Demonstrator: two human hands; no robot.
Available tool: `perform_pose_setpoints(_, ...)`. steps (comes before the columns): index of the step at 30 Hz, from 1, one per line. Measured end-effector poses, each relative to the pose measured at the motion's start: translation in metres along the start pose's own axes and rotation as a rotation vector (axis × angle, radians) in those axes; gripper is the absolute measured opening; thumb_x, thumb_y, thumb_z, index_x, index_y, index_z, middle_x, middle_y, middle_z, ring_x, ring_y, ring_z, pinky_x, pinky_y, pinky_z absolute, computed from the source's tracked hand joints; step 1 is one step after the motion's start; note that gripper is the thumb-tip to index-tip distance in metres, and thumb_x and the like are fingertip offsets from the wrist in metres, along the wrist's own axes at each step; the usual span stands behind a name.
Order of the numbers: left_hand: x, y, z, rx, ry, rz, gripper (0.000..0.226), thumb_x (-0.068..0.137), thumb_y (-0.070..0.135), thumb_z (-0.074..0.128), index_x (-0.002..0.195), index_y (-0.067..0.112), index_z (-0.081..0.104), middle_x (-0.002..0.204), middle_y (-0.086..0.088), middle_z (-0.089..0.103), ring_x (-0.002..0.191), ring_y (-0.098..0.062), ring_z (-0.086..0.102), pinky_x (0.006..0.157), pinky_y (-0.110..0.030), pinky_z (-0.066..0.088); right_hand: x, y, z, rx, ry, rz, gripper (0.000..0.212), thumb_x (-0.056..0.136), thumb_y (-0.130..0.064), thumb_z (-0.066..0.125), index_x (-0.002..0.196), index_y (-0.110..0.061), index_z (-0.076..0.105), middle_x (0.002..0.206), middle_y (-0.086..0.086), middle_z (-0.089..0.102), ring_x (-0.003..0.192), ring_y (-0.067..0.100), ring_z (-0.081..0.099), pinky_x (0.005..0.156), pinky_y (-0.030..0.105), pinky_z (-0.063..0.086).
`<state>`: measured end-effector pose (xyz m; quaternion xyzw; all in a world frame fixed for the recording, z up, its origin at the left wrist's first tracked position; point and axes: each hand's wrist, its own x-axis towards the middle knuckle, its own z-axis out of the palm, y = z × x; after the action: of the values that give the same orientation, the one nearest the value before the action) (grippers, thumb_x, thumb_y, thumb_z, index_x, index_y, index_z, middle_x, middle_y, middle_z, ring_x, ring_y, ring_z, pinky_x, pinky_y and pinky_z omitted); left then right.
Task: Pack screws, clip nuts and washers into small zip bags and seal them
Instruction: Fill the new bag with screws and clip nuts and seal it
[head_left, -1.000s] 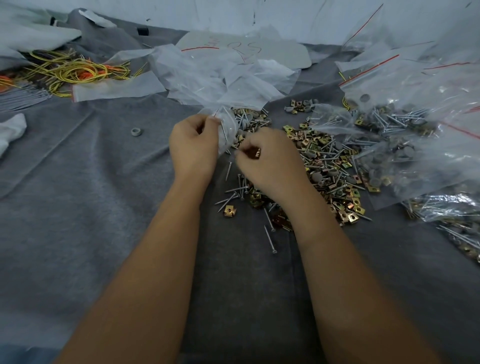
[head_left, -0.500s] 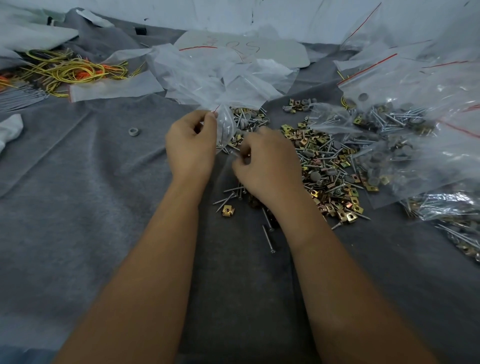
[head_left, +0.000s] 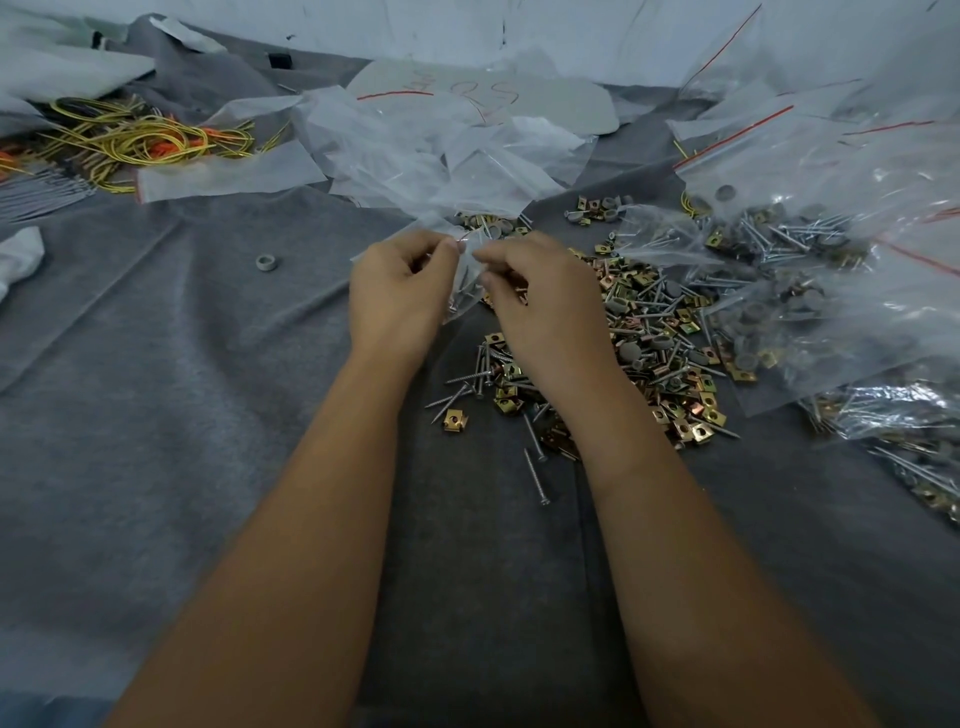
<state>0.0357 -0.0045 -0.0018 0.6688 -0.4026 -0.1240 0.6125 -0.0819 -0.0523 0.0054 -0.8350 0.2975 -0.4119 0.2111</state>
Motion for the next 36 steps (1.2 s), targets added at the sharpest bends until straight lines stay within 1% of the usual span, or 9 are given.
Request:
perform_pose_setpoints(3,0.001,0.000,-0.001,-0.010,0.043,-0.026,0.023,0.093,0.021,0.058,0.075,0.030,0.069,0.068,0.001,0.067,0.059,0.000,0.050,0.058,-0.021,0.041,0.001,-0.003,-0.004,0.042,0.005,0.049,0.032,0.091,-0.008,0.061,0.122,-0.015,0.064,0.099,0.001,0.066,0.089,0.011,0.062,0.081,0.023,0.050)
perform_pose_setpoints(6,0.003,-0.003,-0.001,-0.041,0.104,-0.083,0.023,0.092,0.020,0.056,0.075,0.018,0.071,0.057,0.002,0.055,0.052,-0.006,0.042,0.054,-0.025,0.036,0.001,-0.005,-0.010,0.004,0.000,0.072,0.011,0.088,-0.014,0.063,0.095,-0.020,0.070,0.090,-0.009,0.061,0.080,0.002,0.056,0.073,0.014,0.045)
perform_pose_setpoints(8,0.005,-0.003,-0.002,-0.075,0.135,-0.114,0.021,0.092,0.019,0.056,0.075,0.017,0.069,0.051,0.006,0.048,0.048,-0.007,0.037,0.051,-0.025,0.032,0.001,-0.008,-0.015,0.011,-0.142,0.098,0.007,0.086,-0.019,0.065,0.083,-0.023,0.070,0.086,-0.015,0.061,0.079,-0.001,0.056,0.072,0.012,0.043)
perform_pose_setpoints(11,0.008,-0.004,-0.001,-0.087,0.167,-0.133,0.021,0.092,0.017,0.057,0.078,0.010,0.071,0.046,0.009,0.040,0.045,-0.006,0.032,0.048,-0.026,0.028,0.001,-0.013,-0.021,-0.015,-0.425,0.079,0.005,0.082,-0.027,0.071,0.083,-0.023,0.075,0.082,-0.014,0.065,0.080,0.002,0.060,0.077,0.026,0.050)
perform_pose_setpoints(16,0.008,-0.005,0.000,-0.084,0.184,-0.149,0.020,0.091,0.017,0.058,0.080,0.008,0.073,0.051,0.002,0.042,0.048,-0.007,0.033,0.048,-0.025,0.028,0.000,-0.013,-0.022,-0.132,-0.743,0.104,0.020,0.075,-0.030,0.077,0.094,-0.034,0.075,0.095,-0.014,0.064,0.111,0.018,0.050,0.098,0.041,0.043)
perform_pose_setpoints(26,0.008,-0.005,0.001,-0.095,0.168,-0.133,0.020,0.090,0.018,0.058,0.074,0.018,0.070,0.063,-0.008,0.052,0.053,-0.009,0.040,0.050,-0.025,0.032,-0.001,-0.003,-0.013,-0.423,-0.475,0.019,0.009,0.084,-0.024,0.064,0.091,-0.023,0.069,0.096,-0.003,0.059,0.105,0.023,0.044,0.085,0.033,0.034)
perform_pose_setpoints(30,0.009,-0.004,0.000,-0.093,0.167,-0.128,0.022,0.090,0.017,0.057,0.071,0.020,0.068,0.058,-0.005,0.048,0.052,-0.010,0.038,0.049,-0.025,0.031,-0.002,-0.003,-0.013,-0.310,-0.389,0.048,0.005,0.081,-0.020,0.063,0.084,-0.024,0.066,0.088,-0.006,0.062,0.095,0.017,0.046,0.085,0.034,0.039)
perform_pose_setpoints(33,0.008,-0.004,0.000,-0.106,0.164,-0.133,0.022,0.089,0.016,0.057,0.072,0.015,0.070,0.056,-0.006,0.046,0.052,-0.011,0.038,0.048,-0.025,0.030,-0.004,-0.003,-0.014,-0.195,-0.282,0.093,0.006,0.080,-0.017,0.063,0.083,-0.022,0.065,0.074,-0.011,0.059,0.077,0.012,0.055,0.071,0.033,0.047)
perform_pose_setpoints(36,0.007,-0.005,0.001,-0.109,0.135,-0.115,0.021,0.089,0.016,0.058,0.081,0.003,0.072,0.061,-0.009,0.045,0.055,-0.012,0.037,0.051,-0.026,0.029,-0.003,-0.002,-0.015,-0.101,-0.154,0.127,0.007,0.079,-0.014,0.063,0.081,-0.021,0.065,0.067,-0.013,0.053,0.064,0.004,0.050,0.058,0.025,0.040)
